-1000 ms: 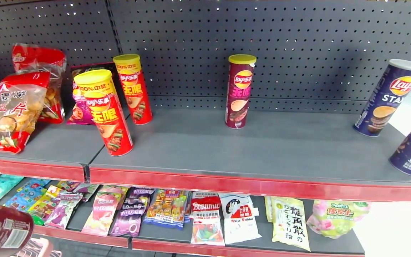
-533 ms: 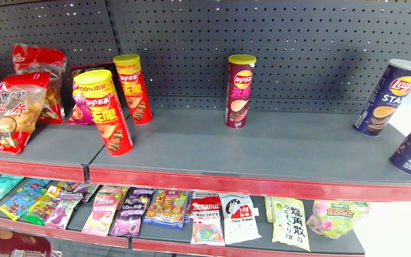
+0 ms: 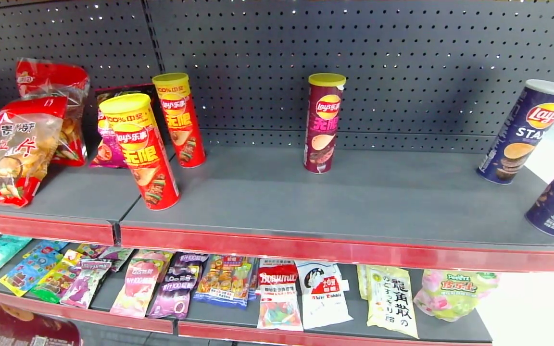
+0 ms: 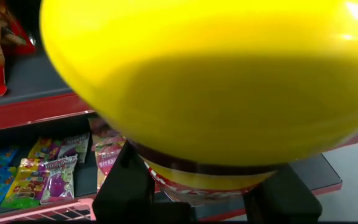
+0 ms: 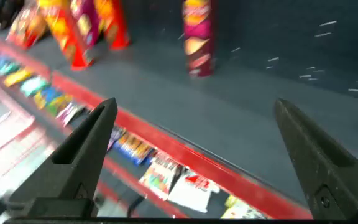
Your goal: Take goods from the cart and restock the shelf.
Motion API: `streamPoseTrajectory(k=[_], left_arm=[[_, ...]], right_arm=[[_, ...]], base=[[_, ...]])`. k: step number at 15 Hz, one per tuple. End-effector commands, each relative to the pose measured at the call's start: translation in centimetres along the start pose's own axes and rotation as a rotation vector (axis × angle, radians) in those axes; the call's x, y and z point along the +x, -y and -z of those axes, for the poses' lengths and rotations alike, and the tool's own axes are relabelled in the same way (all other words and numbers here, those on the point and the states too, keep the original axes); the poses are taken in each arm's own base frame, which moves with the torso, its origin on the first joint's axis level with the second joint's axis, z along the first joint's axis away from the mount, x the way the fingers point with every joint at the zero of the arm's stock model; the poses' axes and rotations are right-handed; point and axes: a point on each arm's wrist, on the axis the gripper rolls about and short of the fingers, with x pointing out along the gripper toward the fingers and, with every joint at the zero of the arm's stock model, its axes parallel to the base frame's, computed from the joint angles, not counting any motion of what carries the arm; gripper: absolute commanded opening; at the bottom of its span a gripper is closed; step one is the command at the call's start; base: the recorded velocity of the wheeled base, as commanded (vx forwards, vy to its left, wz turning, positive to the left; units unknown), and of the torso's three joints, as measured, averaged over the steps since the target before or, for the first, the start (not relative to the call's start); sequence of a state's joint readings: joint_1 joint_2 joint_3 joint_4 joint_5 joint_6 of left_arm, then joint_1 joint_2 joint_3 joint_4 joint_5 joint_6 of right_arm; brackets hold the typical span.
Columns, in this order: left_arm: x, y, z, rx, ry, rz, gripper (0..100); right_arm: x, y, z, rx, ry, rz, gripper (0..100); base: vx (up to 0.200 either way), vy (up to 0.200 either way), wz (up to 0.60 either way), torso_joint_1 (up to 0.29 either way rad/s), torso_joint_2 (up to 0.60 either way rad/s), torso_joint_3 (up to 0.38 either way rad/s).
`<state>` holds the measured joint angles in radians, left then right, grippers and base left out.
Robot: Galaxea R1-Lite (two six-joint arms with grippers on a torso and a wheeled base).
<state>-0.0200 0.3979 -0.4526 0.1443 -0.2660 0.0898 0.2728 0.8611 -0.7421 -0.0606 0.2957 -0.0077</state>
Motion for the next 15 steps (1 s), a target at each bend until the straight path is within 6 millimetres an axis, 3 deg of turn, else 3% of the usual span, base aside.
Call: streamPoseTrajectory(k=[1,3,6,15], left_arm=[[0.1,0.0,-0.1,0.0,-0.004,0.0,0],[0.0,0.0,0.0,-0.001,-0.001,-0.002,0],[-0.1,0.0,0.0,0.002,0.005,-0.004,0],[-0.3,-0.1,-0.6,0.008,0.019,-0.044,0]], right_arm=[[9.8,0.9,1.3,0.015,-0.14,-0.119,100],[14.2,0.9,1.6,0.008,-0.127,-0.156,100],[18.7,1.5,1.6,0.009,-0.127,-0.172,100],[27.5,4.4,3.6,0.0,-0.079,-0.164,100]], base=[[0.0,0.0,0.0,0.0,0.0,0.0],[0.0,0.0,0.0,0.0,0.0,0.0],[0.0,0.0,0.0,0.0,0.0,0.0],[0.0,0.0,0.0,0.0,0.0,0.0]])
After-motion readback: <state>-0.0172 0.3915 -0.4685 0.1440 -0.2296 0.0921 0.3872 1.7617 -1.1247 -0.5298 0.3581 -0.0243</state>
